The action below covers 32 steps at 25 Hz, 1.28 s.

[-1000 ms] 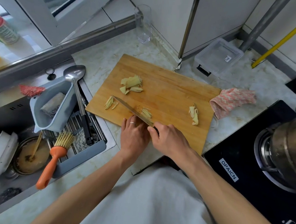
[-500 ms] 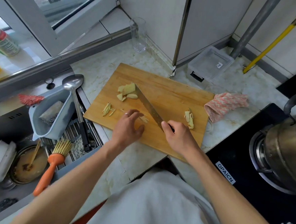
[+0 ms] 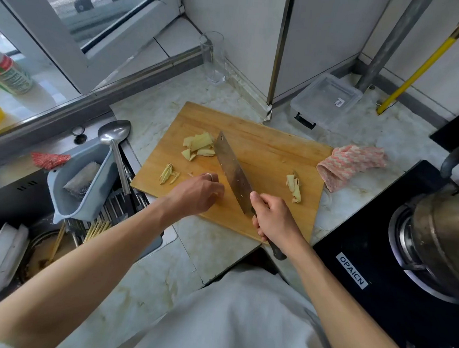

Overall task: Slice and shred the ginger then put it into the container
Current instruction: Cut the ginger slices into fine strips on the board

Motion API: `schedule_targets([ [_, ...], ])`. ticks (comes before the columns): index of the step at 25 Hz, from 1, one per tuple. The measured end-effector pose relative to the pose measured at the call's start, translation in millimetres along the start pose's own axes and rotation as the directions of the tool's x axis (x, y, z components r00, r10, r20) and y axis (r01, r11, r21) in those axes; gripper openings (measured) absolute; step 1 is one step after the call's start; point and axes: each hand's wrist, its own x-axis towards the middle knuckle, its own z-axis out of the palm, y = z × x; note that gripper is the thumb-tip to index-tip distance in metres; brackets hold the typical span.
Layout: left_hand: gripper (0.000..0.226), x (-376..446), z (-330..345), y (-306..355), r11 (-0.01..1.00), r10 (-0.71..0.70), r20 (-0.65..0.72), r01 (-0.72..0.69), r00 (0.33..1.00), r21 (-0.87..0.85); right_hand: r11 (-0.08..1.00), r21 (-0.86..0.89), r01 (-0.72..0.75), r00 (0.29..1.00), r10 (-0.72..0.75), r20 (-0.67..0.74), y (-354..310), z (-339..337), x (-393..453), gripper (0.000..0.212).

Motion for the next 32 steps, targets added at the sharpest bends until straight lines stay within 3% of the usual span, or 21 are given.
schedule_targets([
  [3, 0.016, -11.6, -7.6, -20.0, 0.999, -0.052, -0.020, 0.052, 0.998, -0.008, 0.999, 0.048, -0.009, 0.999, 0.007, 0.034, -9.9, 6.1, 2.2, 0.047],
  [6, 0.020, -20.3, -18.7, -39.6, 0.973, -0.219, -0.123, 0.207, 0.968, -0.098, 0.996, 0.091, 0.002, 0.998, -0.008, 0.062, -22.4, 15.2, 5.7, 0.046],
  [10, 0.013, -29.5, -33.0, -53.9, 0.839, -0.512, -0.266, 0.409, 0.817, -0.360, 0.991, 0.134, 0.013, 0.994, -0.027, 0.102, -40.4, 28.6, 14.7, 0.041],
  [15, 0.019, -36.2, -30.7, -55.6, 0.693, -0.665, -0.228, 0.475, 0.711, -0.542, 0.983, 0.182, -0.032, 0.988, 0.003, 0.157, -55.5, 47.5, 27.0, 0.041],
  [18, 0.023, -43.1, -26.6, -49.5, 0.692, -0.681, -0.295, 0.458, 0.670, -0.557, 0.969, 0.231, -0.091, 0.985, 0.053, 0.165, -56.9, 51.9, 29.8, 0.040],
  [20, 0.022, -47.8, -20.4, -42.1, 0.772, -0.601, -0.391, 0.379, 0.697, -0.510, 0.951, 0.274, -0.143, 0.979, 0.095, 0.183, -58.1, 54.4, 31.9, 0.038],
  [23, 0.026, -53.9, -3.9, -27.4, 0.929, -0.353, -0.523, 0.226, 0.776, -0.292, 0.902, 0.366, -0.231, 0.963, 0.157, 0.219, -64.5, 61.1, 32.5, 0.035],
  [25, 0.029, -54.9, 8.5, -25.6, 0.966, -0.255, -0.546, 0.237, 0.798, -0.105, 0.854, 0.443, -0.274, 0.954, 0.185, 0.235, -71.6, 65.1, 31.7, 0.035],
  [28, 0.027, -60.0, 16.4, -32.4, 0.919, -0.343, -0.523, 0.394, 0.780, -0.014, 0.811, 0.510, -0.289, 0.954, 0.196, 0.228, -78.8, 65.4, 32.0, 0.034],
  [30, 0.025, -63.8, 13.2, -36.6, 0.871, -0.460, -0.505, 0.481, 0.731, -0.098, 0.821, 0.501, -0.275, 0.958, 0.189, 0.216, -77.3, 62.1, 33.0, 0.033],
  [32, 0.027, -63.3, 9.3, -32.2, 0.853, -0.514, -0.491, 0.481, 0.703, -0.203, 0.846, 0.473, -0.248, 0.965, 0.173, 0.196, -71.4, 58.2, 32.8, 0.032],
])
